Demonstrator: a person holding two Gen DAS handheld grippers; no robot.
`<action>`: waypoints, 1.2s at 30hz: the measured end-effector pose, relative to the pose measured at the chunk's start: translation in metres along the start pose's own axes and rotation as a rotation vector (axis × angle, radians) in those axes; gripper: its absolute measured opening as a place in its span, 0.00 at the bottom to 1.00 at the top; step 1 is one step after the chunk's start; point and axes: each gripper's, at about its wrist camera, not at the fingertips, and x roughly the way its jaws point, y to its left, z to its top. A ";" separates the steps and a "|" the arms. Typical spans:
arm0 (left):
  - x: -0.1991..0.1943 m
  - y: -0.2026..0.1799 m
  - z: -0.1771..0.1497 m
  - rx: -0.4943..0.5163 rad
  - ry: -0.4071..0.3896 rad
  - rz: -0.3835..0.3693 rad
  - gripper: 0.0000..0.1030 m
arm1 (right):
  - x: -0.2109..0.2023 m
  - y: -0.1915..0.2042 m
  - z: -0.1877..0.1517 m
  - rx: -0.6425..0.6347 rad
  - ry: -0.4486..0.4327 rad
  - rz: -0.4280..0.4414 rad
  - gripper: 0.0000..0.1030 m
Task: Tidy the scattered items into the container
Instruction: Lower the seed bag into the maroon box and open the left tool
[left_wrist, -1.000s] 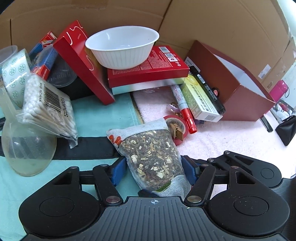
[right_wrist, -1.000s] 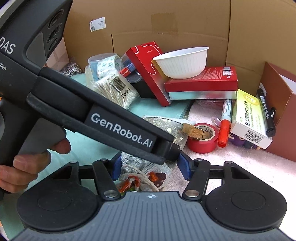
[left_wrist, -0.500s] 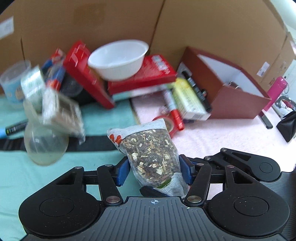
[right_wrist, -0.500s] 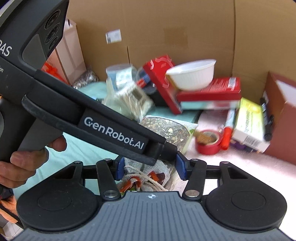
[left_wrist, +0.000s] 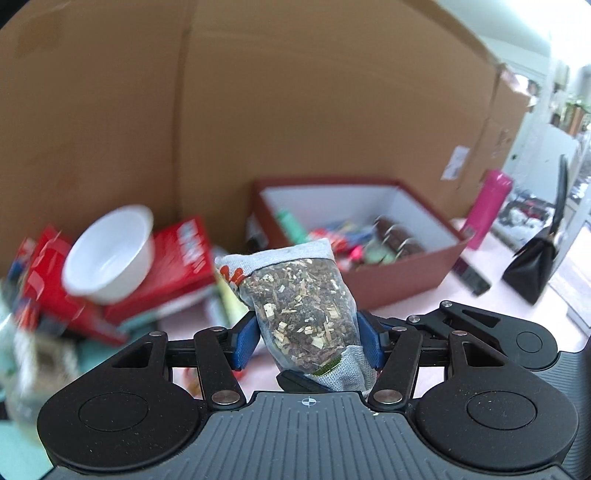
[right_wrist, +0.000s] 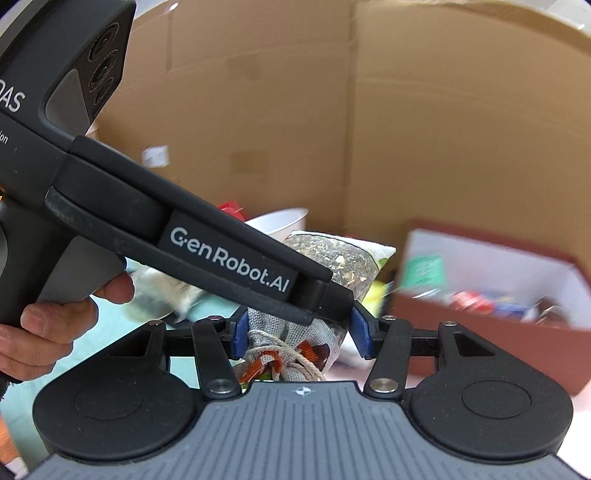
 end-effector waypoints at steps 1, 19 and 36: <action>0.003 -0.005 0.008 0.008 -0.011 -0.015 0.58 | -0.002 -0.007 0.004 -0.002 -0.012 -0.020 0.57; 0.115 -0.057 0.107 0.047 -0.062 -0.187 0.59 | 0.023 -0.143 0.054 -0.011 -0.028 -0.196 0.57; 0.215 -0.021 0.087 -0.003 0.125 -0.154 0.60 | 0.116 -0.171 0.013 0.060 0.143 -0.107 0.58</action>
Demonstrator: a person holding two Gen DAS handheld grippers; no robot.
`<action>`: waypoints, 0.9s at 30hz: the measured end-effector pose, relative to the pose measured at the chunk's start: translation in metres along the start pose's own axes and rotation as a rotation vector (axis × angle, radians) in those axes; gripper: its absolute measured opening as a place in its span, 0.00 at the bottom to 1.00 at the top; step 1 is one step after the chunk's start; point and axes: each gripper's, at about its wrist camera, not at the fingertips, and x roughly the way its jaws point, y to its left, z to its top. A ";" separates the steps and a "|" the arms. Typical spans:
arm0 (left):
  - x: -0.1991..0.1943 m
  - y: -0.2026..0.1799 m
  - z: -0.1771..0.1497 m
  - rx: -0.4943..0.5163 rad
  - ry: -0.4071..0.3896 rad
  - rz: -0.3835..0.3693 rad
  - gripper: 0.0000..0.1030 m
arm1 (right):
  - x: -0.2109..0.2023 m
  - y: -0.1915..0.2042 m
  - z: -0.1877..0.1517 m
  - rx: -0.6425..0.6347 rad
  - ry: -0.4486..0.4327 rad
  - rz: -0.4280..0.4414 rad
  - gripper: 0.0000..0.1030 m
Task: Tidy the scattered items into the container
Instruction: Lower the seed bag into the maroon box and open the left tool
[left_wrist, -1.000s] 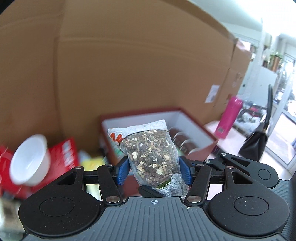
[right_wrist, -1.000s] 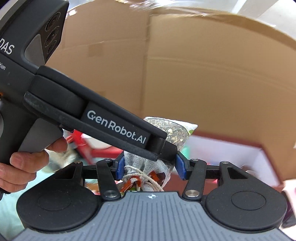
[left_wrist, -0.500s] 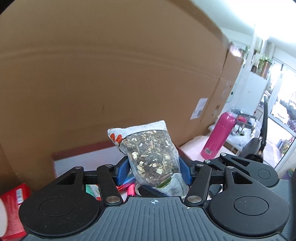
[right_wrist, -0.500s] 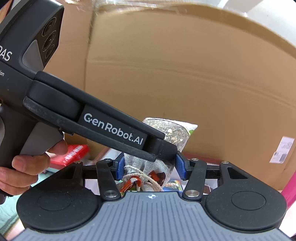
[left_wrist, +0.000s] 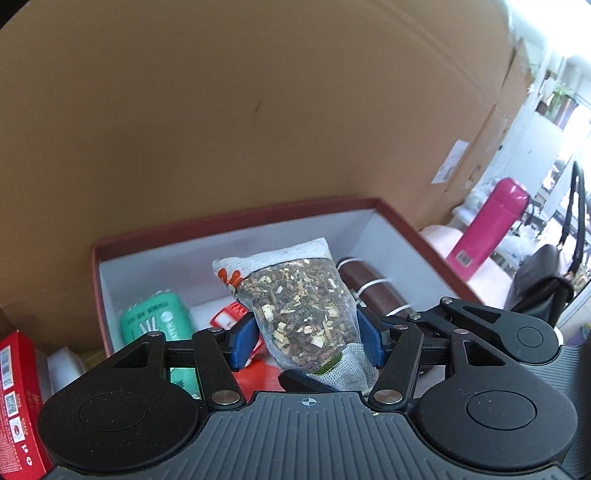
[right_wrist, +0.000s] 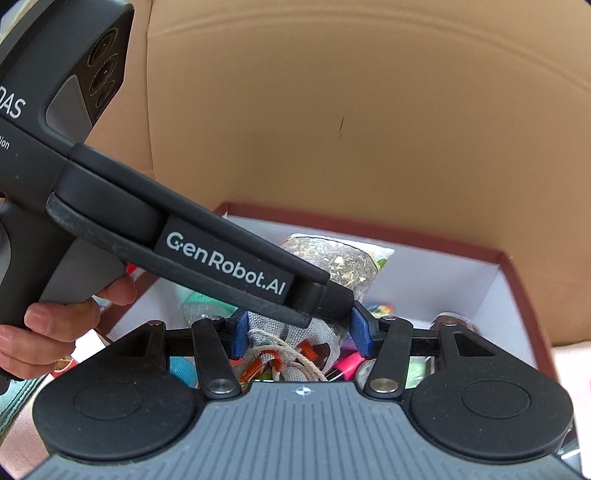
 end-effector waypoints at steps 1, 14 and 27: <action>0.002 0.001 -0.001 -0.002 0.005 0.002 0.60 | 0.003 0.001 -0.001 0.002 0.005 0.004 0.58; 0.003 -0.012 -0.004 0.038 -0.033 -0.008 0.87 | 0.008 0.015 0.000 -0.045 -0.028 -0.011 0.89; -0.037 -0.007 -0.028 0.069 -0.085 0.128 1.00 | -0.001 0.024 -0.011 0.001 -0.062 -0.057 0.99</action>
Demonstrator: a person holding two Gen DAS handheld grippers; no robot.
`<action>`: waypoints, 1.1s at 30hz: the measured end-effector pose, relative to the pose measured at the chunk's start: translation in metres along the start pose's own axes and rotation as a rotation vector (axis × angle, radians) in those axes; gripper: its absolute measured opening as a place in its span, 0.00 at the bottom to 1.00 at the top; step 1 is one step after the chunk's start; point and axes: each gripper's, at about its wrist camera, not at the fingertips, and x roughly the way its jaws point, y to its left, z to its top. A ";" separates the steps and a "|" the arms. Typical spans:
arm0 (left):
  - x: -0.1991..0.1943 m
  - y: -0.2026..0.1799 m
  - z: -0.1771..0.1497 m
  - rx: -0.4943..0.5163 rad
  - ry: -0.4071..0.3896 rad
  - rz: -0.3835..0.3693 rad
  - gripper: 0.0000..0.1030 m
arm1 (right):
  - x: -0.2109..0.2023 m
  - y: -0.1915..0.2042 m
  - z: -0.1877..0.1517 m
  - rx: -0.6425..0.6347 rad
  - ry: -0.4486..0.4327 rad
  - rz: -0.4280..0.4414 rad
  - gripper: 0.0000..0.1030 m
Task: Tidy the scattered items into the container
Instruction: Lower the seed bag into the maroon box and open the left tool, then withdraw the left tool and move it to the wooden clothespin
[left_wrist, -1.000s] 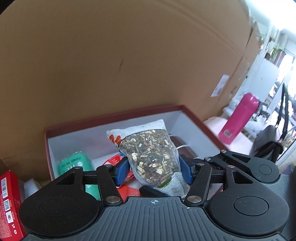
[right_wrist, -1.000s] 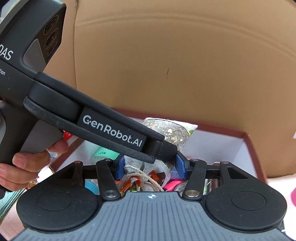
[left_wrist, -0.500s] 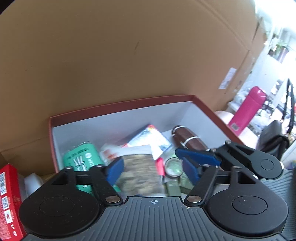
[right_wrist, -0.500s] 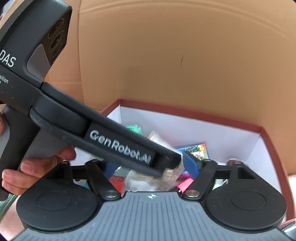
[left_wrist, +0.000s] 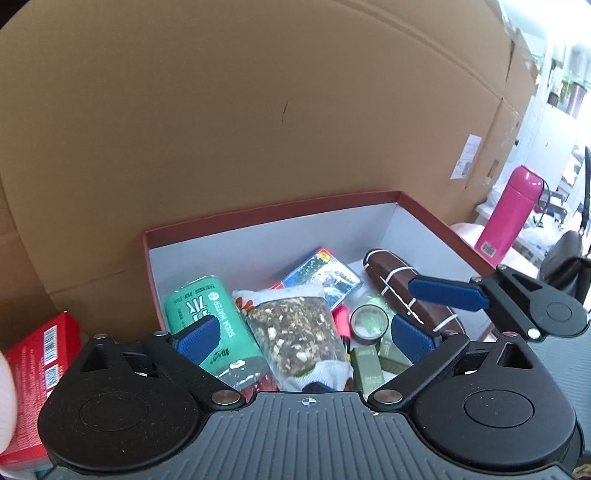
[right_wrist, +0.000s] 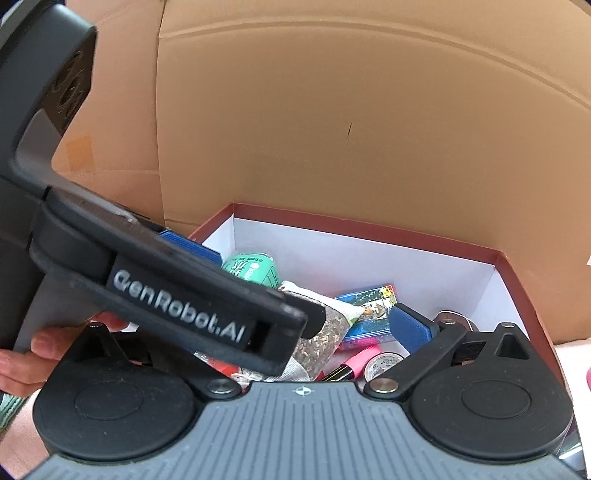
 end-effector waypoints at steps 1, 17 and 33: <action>-0.003 -0.001 -0.001 0.003 -0.011 0.008 1.00 | -0.001 0.001 0.000 0.003 -0.005 -0.003 0.99; -0.044 -0.008 -0.013 -0.020 -0.055 0.011 1.00 | -0.078 -0.003 -0.016 -0.038 -0.068 -0.042 0.99; -0.120 -0.002 -0.071 -0.055 -0.196 0.066 1.00 | -0.115 0.084 -0.020 -0.110 -0.194 -0.103 0.99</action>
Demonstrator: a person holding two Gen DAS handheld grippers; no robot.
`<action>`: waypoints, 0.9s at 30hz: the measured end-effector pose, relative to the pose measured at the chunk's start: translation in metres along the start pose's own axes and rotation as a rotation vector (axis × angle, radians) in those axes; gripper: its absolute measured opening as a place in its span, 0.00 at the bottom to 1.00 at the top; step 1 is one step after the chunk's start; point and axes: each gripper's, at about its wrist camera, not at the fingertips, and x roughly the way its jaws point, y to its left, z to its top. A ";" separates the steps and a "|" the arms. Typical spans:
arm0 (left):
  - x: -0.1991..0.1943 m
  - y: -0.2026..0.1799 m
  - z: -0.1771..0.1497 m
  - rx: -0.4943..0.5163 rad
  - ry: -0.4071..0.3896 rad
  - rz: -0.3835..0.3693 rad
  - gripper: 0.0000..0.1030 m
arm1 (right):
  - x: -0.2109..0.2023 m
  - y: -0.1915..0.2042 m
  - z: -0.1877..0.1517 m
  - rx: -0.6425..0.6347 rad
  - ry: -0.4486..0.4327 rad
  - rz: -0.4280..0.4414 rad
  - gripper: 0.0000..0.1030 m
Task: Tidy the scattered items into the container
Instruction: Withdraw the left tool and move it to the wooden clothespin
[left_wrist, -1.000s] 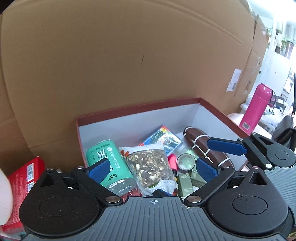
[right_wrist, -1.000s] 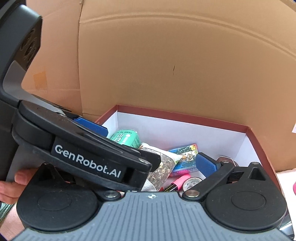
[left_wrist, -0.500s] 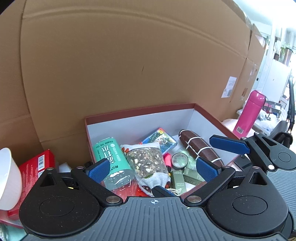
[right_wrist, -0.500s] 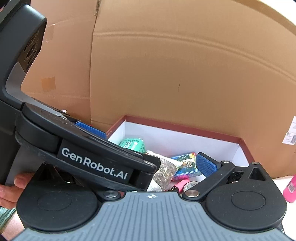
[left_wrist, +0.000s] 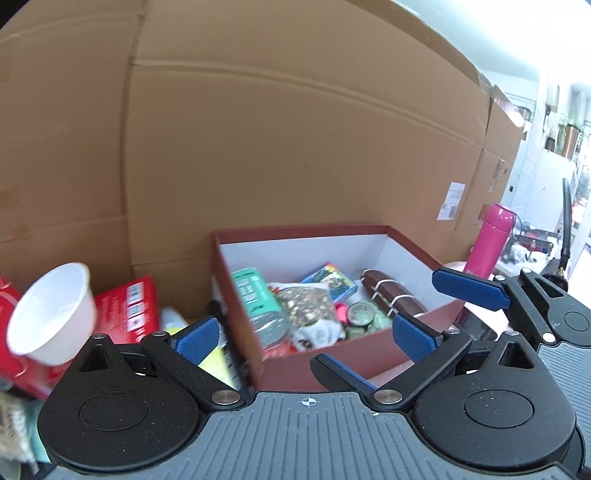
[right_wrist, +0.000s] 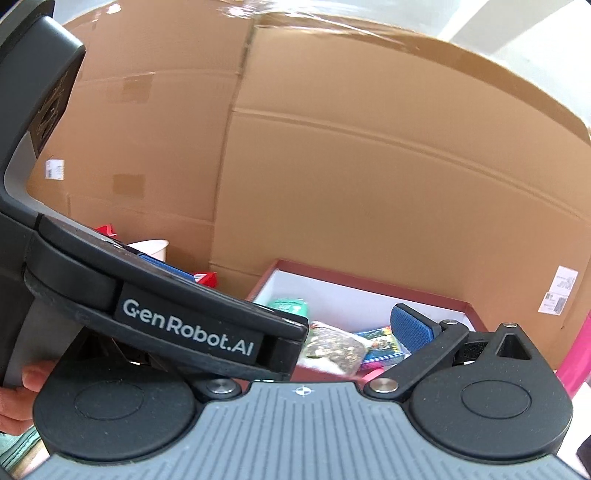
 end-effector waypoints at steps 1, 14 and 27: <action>-0.005 0.002 -0.004 0.001 -0.006 0.008 1.00 | -0.002 0.005 -0.002 -0.003 -0.001 0.005 0.99; -0.035 0.048 -0.057 -0.069 0.027 0.091 1.00 | -0.004 0.061 -0.029 0.025 0.064 0.114 1.00; -0.029 0.102 -0.093 -0.179 0.140 0.141 1.00 | 0.018 0.091 -0.043 0.062 0.164 0.175 0.99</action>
